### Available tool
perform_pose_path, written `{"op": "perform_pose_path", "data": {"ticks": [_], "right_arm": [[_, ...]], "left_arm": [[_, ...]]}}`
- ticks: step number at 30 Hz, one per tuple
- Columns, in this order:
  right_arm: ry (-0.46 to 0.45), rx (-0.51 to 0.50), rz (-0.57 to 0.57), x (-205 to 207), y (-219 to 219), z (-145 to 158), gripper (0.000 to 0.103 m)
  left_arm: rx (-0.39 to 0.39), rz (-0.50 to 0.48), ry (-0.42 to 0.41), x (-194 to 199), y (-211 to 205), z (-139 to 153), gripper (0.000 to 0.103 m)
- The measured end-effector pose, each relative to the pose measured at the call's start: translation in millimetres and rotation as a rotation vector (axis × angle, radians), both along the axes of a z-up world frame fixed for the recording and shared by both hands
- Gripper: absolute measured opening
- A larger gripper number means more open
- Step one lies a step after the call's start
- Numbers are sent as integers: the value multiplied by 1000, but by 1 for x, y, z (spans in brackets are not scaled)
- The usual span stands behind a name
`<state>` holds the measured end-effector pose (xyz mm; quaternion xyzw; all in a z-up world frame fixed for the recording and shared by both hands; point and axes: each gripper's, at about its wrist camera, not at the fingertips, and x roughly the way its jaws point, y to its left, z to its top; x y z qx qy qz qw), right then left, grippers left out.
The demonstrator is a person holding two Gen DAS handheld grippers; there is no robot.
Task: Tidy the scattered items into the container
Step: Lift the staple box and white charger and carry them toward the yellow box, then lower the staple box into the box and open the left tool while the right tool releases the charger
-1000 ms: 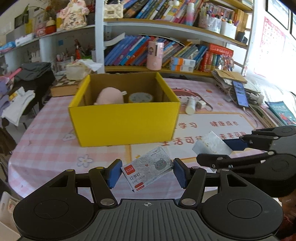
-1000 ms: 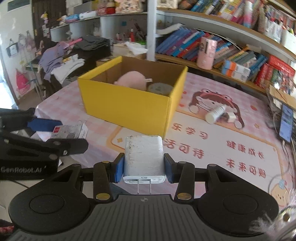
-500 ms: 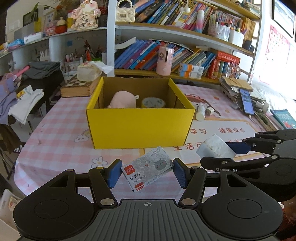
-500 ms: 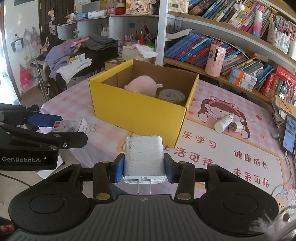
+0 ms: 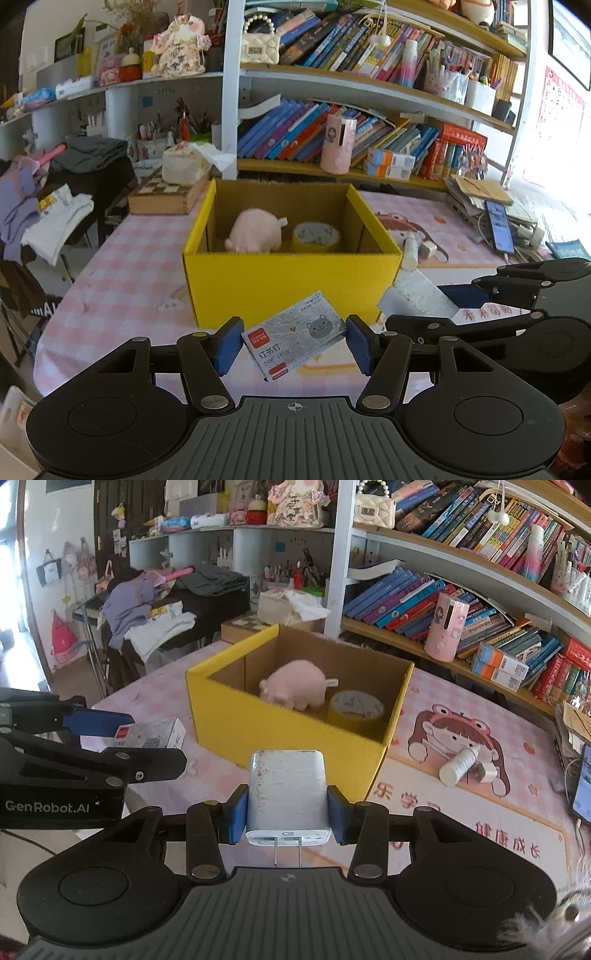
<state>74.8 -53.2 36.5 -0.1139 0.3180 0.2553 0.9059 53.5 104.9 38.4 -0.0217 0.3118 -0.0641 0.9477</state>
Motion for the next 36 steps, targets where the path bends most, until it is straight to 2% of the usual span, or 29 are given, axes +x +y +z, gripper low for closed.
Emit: {"op": "perform_pose_path", "data": {"ticks": [10,15,25,30,33,36], "right_arm": [[-58,54,-11,56,-2,23,41],[-76,56,-15,96,1,25,41],[-59,3,21,185,17,13,41],[-37,-93,106,224,38,-3,41],[13,-144,151,247,50,-15,41],[40,-183,170,265,57,-26,41]], "left_arm": [[39,-27,-89,55,-7,28,60],[72,-25,-94,90,-9,27,60],[153,19,20,163,-5,-1,60],[192,-18,117,195,-20,-25,60],[211,-51,173,211,-31,-38,60],[202,-66,217,223,-35,-47,60]]}}
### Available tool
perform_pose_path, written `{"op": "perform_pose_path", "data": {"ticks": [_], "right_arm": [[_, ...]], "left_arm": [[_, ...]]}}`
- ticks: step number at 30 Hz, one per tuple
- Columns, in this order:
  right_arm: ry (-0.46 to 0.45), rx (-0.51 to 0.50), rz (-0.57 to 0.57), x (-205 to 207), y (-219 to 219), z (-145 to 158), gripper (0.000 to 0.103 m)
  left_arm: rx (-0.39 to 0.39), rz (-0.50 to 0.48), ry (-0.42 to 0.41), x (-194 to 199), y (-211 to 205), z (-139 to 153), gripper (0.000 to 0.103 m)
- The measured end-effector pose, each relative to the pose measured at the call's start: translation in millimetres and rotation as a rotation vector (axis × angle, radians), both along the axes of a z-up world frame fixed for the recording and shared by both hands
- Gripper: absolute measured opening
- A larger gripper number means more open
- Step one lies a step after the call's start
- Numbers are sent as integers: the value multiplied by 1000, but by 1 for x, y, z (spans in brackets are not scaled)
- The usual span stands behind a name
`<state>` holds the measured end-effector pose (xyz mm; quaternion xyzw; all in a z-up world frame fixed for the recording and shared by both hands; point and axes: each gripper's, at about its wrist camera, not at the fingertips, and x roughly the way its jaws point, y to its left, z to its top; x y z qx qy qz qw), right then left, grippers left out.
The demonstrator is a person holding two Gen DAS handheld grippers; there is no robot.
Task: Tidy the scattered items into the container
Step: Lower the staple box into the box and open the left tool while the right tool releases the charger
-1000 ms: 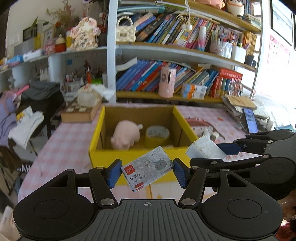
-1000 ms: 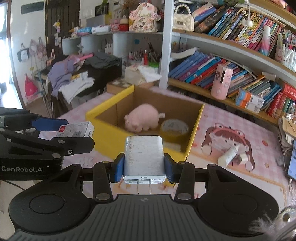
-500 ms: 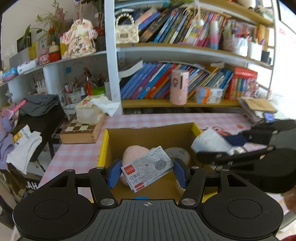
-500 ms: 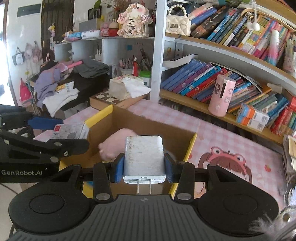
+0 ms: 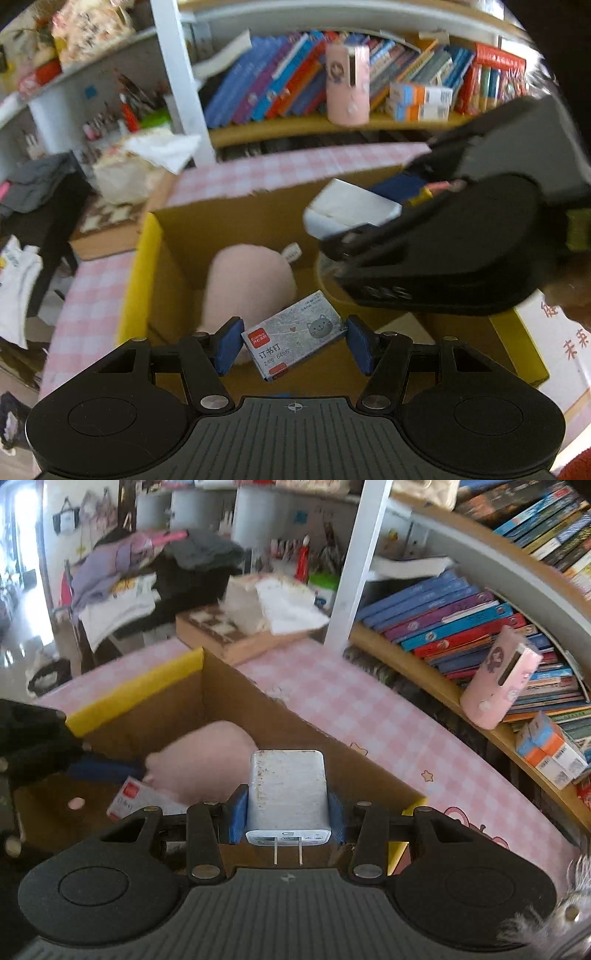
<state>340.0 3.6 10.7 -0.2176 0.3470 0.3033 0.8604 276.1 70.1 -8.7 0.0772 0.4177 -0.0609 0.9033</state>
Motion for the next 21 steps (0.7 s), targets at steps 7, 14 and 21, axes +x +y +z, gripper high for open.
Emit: {"op": "perform_pose_path", "data": {"ticks": [7,14,21], "right_arm": [[70,-64,4,31,5,-20,41],[103,-110,20,41,7,-35,41],[85,-73,13,38,6,-30,45]], "left_arm": [[3,10,75,19,-1,-18,60],[17,8,89,24,-1,-19,61],[27,-5,57,18,-4,-15,71]]}}
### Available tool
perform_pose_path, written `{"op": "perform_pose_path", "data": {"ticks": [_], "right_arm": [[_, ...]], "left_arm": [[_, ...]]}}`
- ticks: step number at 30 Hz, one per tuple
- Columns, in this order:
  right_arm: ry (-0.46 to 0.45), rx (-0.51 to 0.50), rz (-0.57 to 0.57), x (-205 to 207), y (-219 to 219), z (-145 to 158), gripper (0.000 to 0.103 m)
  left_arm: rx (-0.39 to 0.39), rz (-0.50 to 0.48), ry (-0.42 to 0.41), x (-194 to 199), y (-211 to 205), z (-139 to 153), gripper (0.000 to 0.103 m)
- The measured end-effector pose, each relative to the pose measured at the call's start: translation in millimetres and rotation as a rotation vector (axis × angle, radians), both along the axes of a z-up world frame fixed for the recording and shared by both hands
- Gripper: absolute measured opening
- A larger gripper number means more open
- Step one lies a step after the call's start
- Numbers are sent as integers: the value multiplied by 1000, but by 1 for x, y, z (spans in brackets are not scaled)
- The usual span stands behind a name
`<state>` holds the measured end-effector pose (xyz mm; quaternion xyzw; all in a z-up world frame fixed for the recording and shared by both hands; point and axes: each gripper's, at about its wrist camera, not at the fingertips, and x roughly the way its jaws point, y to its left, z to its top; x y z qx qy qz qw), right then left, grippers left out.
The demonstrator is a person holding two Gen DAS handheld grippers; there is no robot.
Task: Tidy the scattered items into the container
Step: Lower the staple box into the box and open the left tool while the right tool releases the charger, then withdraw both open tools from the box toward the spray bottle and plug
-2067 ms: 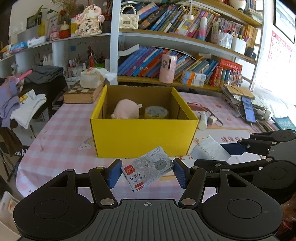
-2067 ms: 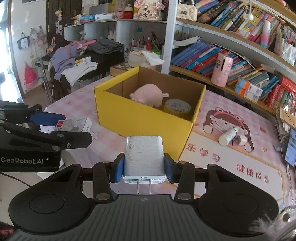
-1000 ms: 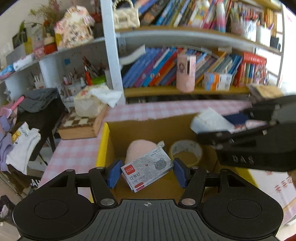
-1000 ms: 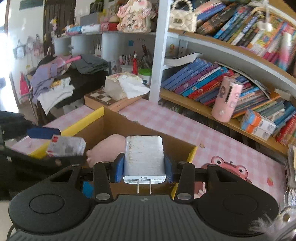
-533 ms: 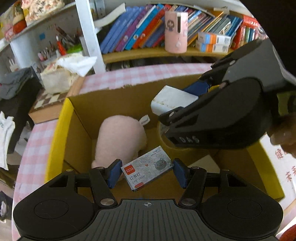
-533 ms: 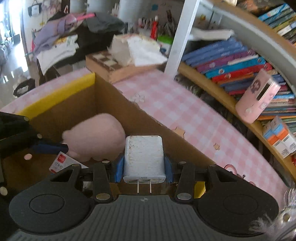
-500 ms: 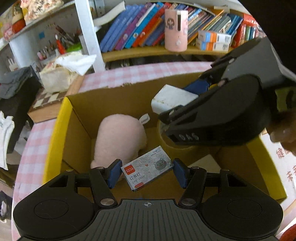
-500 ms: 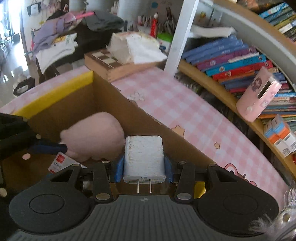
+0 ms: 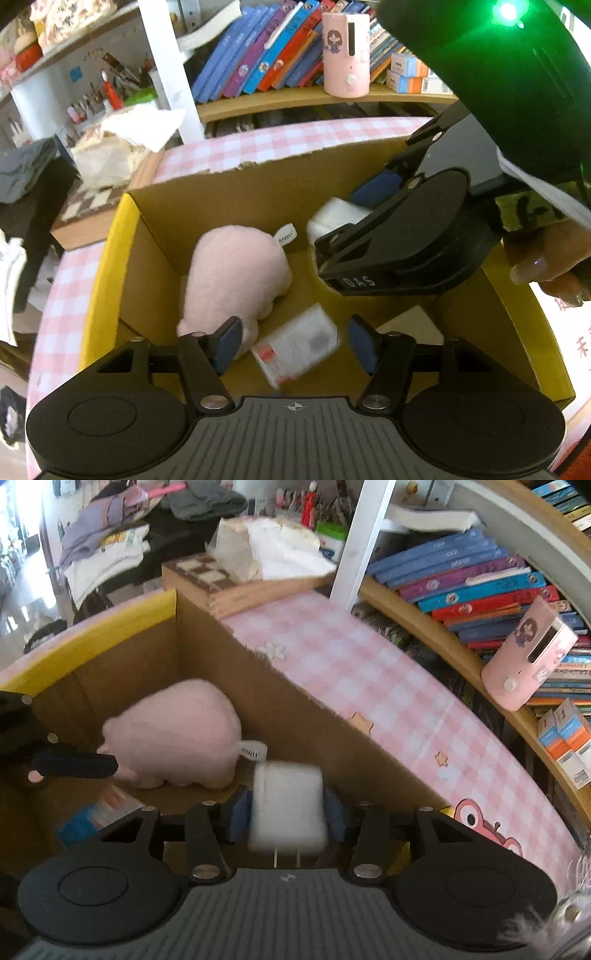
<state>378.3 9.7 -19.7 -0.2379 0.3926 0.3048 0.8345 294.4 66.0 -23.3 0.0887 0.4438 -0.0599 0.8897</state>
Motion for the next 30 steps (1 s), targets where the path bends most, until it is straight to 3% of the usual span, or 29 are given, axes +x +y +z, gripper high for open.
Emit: {"op": "perform_pose_path", "data": {"ticks": [10,24,30], "right_arm": [[-85,106,-37,-29,-12,34,52],[-244,245,-85,-114,-45,93,52],[-278,285,-117,-159,-65,101,52]], "left_arm": [[-26,23,-102,-31,2,26,73],[-43,73,-268,-107,12,75,77],[-66,115,-327,-145,15,87,79]]}}
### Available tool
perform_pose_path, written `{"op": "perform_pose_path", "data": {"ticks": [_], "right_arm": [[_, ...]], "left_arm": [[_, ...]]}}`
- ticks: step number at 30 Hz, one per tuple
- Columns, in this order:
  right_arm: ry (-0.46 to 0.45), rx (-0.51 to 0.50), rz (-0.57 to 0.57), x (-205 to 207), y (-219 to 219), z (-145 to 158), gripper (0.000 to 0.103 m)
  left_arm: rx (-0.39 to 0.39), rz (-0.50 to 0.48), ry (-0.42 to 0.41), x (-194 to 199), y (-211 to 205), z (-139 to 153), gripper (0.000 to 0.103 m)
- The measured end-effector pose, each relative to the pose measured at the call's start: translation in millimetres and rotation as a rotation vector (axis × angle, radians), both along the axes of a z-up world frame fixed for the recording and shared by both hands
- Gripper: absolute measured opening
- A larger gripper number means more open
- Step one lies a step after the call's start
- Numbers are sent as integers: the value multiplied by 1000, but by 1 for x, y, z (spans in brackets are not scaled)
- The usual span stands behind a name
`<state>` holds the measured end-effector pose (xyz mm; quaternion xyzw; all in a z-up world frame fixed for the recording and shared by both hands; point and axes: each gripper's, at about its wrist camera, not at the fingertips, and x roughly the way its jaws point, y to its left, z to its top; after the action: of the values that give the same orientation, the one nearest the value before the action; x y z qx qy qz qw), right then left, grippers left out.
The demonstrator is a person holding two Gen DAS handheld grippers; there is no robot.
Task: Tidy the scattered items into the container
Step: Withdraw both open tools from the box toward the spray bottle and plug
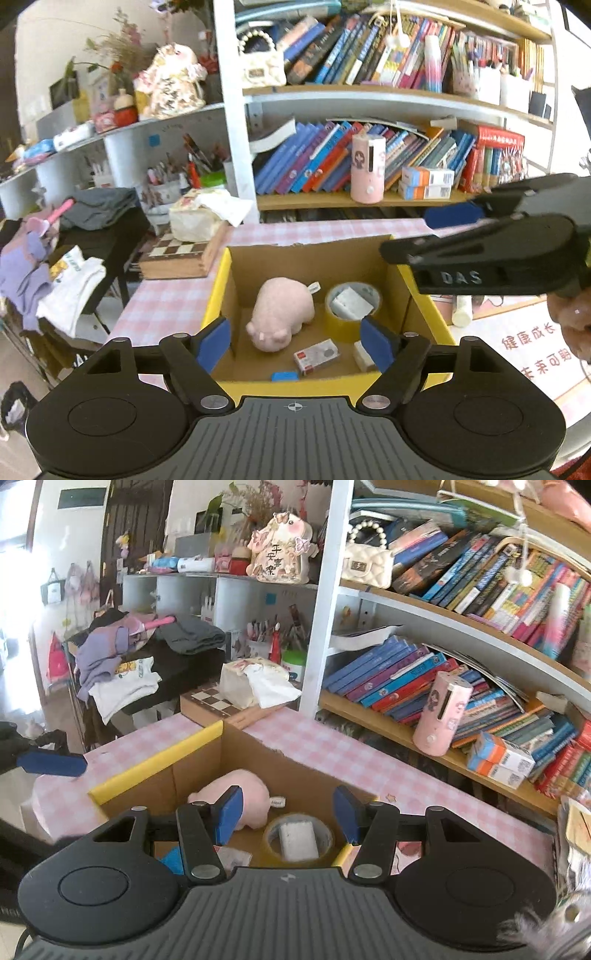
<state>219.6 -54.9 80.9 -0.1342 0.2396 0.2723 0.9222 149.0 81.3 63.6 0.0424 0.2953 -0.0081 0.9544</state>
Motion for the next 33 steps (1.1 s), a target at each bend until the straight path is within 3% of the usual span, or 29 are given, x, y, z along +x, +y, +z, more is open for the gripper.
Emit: {"op": "perform_pose_path", "data": {"ticks": [18,31,33], "right_arm": [[-1,31,-100,-152,-53,-18,54],[131,50,-210,-212,-82,-67,54],[131,37,-233,-215,-83,-67,61]], "left_arm": [[2,61,-7,-129,-20,-17,80],[22,41,72,-164,-36,-43,80],[17,33,73,-165,-40,-45,80]]}}
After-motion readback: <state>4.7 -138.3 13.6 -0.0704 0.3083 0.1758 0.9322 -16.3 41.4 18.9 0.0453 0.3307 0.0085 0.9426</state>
